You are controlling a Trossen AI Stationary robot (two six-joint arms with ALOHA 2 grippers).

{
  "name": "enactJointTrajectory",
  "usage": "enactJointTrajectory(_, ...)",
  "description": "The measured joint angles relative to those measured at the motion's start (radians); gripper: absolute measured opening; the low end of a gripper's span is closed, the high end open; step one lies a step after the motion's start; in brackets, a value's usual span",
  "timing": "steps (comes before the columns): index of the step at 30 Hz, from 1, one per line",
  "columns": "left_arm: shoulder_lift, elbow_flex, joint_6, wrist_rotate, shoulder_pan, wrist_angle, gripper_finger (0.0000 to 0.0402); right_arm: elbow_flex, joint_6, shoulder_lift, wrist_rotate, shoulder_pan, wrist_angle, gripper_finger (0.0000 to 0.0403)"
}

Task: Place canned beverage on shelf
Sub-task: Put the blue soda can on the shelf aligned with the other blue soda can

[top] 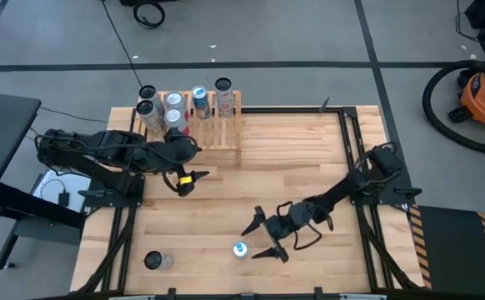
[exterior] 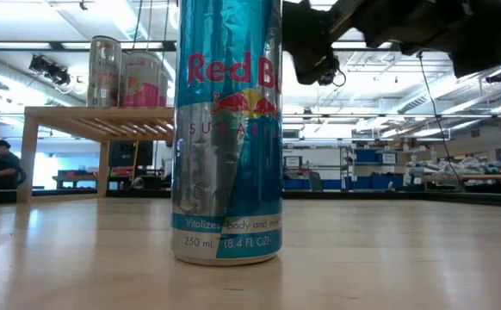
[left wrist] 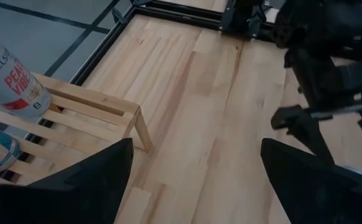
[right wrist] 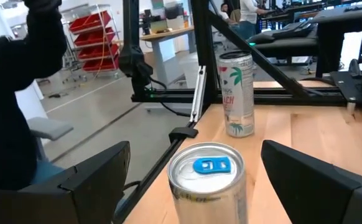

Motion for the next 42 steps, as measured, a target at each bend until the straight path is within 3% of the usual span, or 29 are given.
enactJointTrajectory(9,0.0,0.0,-0.028,0.012,-0.003,-0.008,0.036,0.093,0.001,0.137,0.021,0.0,-0.012,0.0373)
enactJointTrajectory(16,0.0,0.0,-0.027,0.031,-0.024,-0.008,0.036,0.109,0.002,0.161,0.03,0.008,-0.013,0.037)
enactJointTrajectory(27,0.0,0.0,-0.052,0.018,-0.023,0.003,0.036,0.115,-0.002,0.158,0.034,0.011,-0.023,0.0308)
enactJointTrajectory(42,0.0,0.0,-0.045,0.017,-0.023,0.002,0.036,0.119,-0.015,0.158,0.076,0.001,-0.028,0.0258)
